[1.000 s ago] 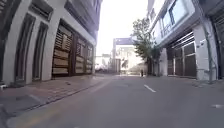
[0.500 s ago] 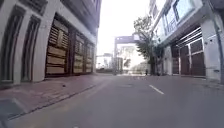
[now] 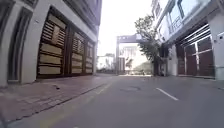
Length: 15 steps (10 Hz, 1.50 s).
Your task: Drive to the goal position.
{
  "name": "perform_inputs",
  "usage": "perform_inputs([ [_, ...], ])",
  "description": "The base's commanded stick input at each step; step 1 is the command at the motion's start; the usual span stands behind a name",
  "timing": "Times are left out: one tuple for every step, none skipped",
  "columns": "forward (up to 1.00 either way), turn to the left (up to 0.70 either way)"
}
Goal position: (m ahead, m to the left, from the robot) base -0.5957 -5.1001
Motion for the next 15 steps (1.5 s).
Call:
perform_inputs([
  [1.0, 0.0],
  [1.0, 0.0],
  [1.0, 0.0],
  [1.0, 0.0],
  [1.0, 0.0],
  [1.0, 0.0],
  [1.0, 0.0],
  [1.0, -0.11],
  [1.0, -0.4],
  [1.0, -0.32],
  [1.0, 0.0],
  [1.0, 0.0],
  [1.0, 0.0],
  [1.0, 0.0],
  [1.0, 0.0],
])
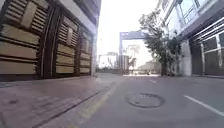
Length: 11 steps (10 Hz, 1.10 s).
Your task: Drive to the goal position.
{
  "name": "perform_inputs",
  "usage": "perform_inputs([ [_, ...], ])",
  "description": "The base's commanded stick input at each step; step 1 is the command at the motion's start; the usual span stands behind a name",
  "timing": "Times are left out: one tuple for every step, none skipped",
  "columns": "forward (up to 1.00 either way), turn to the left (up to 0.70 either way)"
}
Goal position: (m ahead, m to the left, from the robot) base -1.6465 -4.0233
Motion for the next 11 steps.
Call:
perform_inputs([
  [1.0, 0.0],
  [1.0, 0.0],
  [1.0, 0.0],
  [1.0, 0.0],
  [1.0, 0.0],
  [1.0, 0.0],
  [1.0, 0.0],
  [1.0, 0.0],
  [1.0, 0.0],
  [1.0, 0.0],
  [1.0, 0.0],
])
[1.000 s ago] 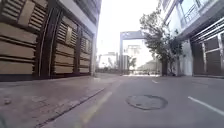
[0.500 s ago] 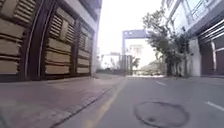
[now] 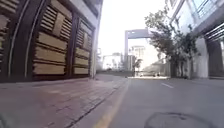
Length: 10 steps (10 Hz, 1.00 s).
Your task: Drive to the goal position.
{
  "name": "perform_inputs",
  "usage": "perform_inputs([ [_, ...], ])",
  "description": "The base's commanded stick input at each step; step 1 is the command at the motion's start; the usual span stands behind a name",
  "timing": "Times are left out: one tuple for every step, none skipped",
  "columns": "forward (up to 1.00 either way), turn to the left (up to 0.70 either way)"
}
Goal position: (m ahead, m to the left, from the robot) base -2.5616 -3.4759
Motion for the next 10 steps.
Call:
perform_inputs([
  [1.0, 0.0],
  [1.0, -0.36],
  [1.0, -0.4],
  [1.0, -0.4],
  [1.0, -0.4],
  [1.0, -0.4],
  [1.0, -0.4],
  [1.0, -0.4],
  [1.0, -0.4],
  [1.0, -0.07],
])
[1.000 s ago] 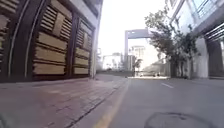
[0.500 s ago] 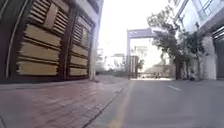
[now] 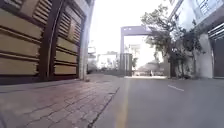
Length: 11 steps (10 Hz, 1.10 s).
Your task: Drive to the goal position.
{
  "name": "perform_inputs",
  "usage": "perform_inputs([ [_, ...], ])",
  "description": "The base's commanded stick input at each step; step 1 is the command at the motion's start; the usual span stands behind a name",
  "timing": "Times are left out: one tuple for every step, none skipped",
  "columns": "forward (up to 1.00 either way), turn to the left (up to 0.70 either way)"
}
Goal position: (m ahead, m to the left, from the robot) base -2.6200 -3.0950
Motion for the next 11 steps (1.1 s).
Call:
perform_inputs([
  [1.0, 0.0],
  [1.0, 0.0],
  [1.0, 0.0],
  [1.0, 0.0],
  [1.0, 0.0],
  [1.0, 0.0],
  [1.0, 0.0],
  [1.0, 0.0],
  [1.0, 0.0],
  [1.0, 0.0],
  [1.0, 0.0],
])
